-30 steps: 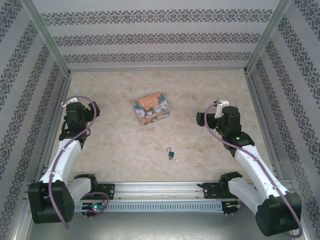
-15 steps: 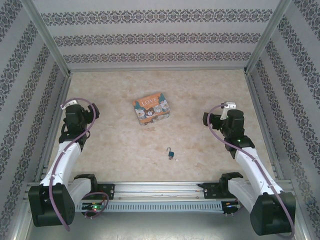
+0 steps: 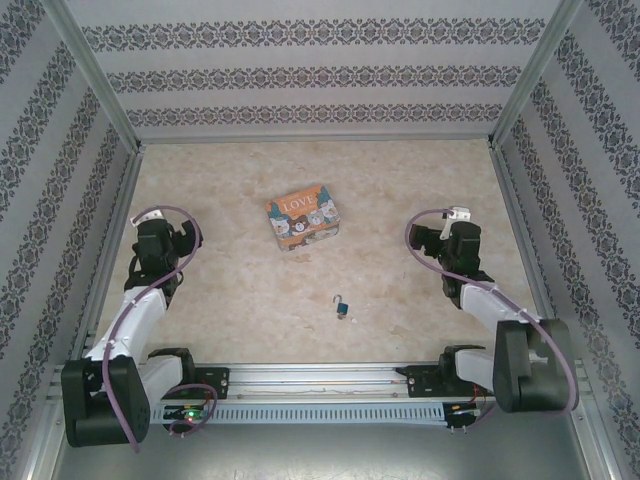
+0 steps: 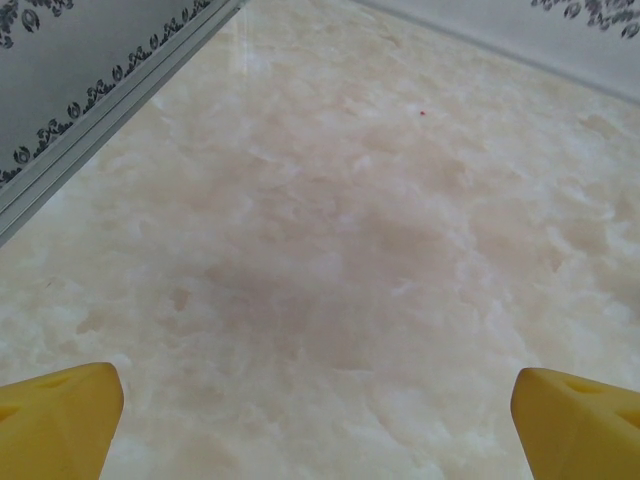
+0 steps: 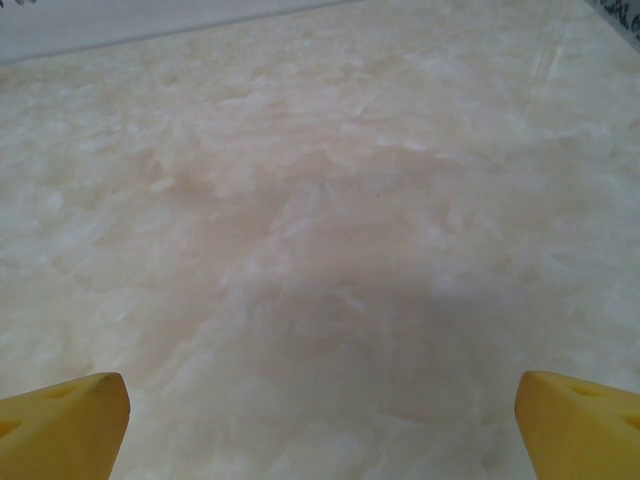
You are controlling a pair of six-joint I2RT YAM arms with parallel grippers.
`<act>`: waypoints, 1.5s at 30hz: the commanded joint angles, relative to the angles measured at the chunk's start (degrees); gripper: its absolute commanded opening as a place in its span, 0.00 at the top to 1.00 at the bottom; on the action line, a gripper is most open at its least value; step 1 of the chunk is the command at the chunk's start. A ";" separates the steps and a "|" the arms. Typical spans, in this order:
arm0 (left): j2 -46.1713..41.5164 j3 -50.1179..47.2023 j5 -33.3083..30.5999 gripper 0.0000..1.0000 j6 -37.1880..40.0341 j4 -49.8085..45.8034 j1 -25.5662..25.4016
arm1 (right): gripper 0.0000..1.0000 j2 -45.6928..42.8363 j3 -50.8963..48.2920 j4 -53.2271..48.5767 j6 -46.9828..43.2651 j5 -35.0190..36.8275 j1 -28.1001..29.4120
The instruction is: Unlock a padlock with a key
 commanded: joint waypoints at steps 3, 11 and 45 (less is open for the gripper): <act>2.68 -0.95 0.50 0.01 7.11 8.36 0.90 | 0.02 6.88 -1.18 19.39 -4.67 0.63 -0.58; 7.41 -3.26 5.16 0.01 8.96 16.84 0.89 | 0.02 15.06 -6.34 35.77 -5.00 -0.91 -1.21; 26.99 -9.14 21.84 0.00 11.03 51.79 0.36 | 0.02 17.33 -0.44 28.68 -6.94 -1.47 0.21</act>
